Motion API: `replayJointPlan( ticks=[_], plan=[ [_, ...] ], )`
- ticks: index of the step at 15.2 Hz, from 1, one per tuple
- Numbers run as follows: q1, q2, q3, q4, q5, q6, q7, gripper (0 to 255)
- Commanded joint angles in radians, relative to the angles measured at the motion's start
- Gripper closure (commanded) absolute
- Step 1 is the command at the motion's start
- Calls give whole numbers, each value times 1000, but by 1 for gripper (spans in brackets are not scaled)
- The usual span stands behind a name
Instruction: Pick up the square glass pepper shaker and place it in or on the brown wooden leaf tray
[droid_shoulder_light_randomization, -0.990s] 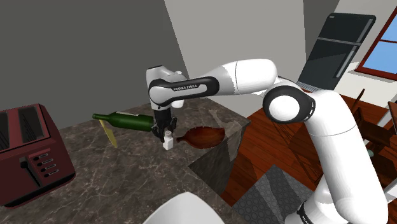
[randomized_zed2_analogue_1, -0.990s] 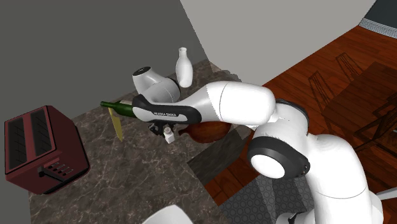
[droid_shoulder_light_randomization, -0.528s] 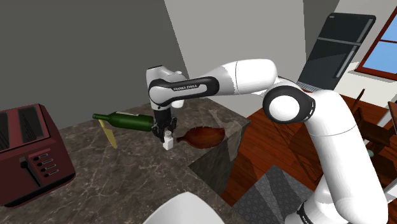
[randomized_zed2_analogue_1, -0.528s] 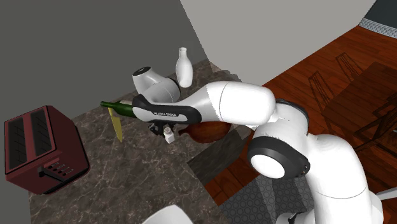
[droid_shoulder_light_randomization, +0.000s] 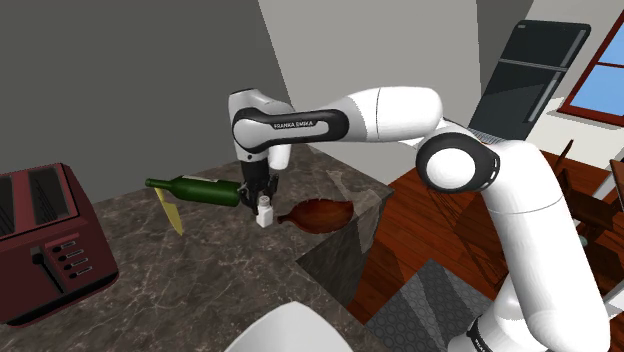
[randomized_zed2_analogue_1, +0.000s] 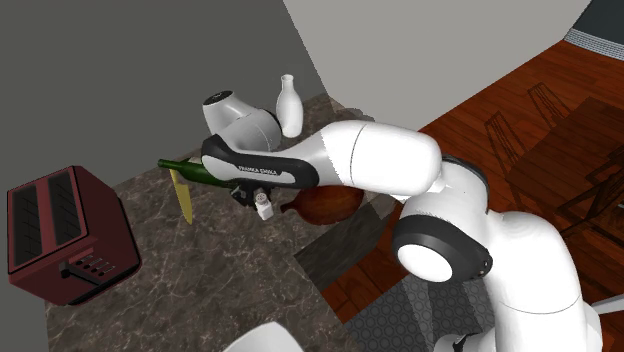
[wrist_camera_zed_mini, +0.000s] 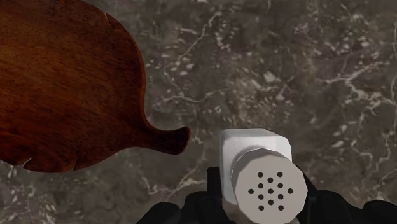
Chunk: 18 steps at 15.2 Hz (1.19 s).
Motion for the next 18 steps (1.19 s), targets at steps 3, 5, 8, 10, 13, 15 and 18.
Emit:
replayJointPlan(
  ticks=[3,5,8,10,13,15,18],
  plan=[
    [1,-9,1,39,2,-48,-1,255],
    [3,-10,2,64,2,-74,0,255],
    [6,-9,2,106,2,-115,0,255],
    [8,-7,2,137,2,-144,0,255],
    [-11,-46,1,91,6,-137,-15,255],
    [-49,-118,-3,-22,12,-97,-48,255],
    [-102,-207,-13,-157,21,-52,-101,255]
  ],
)
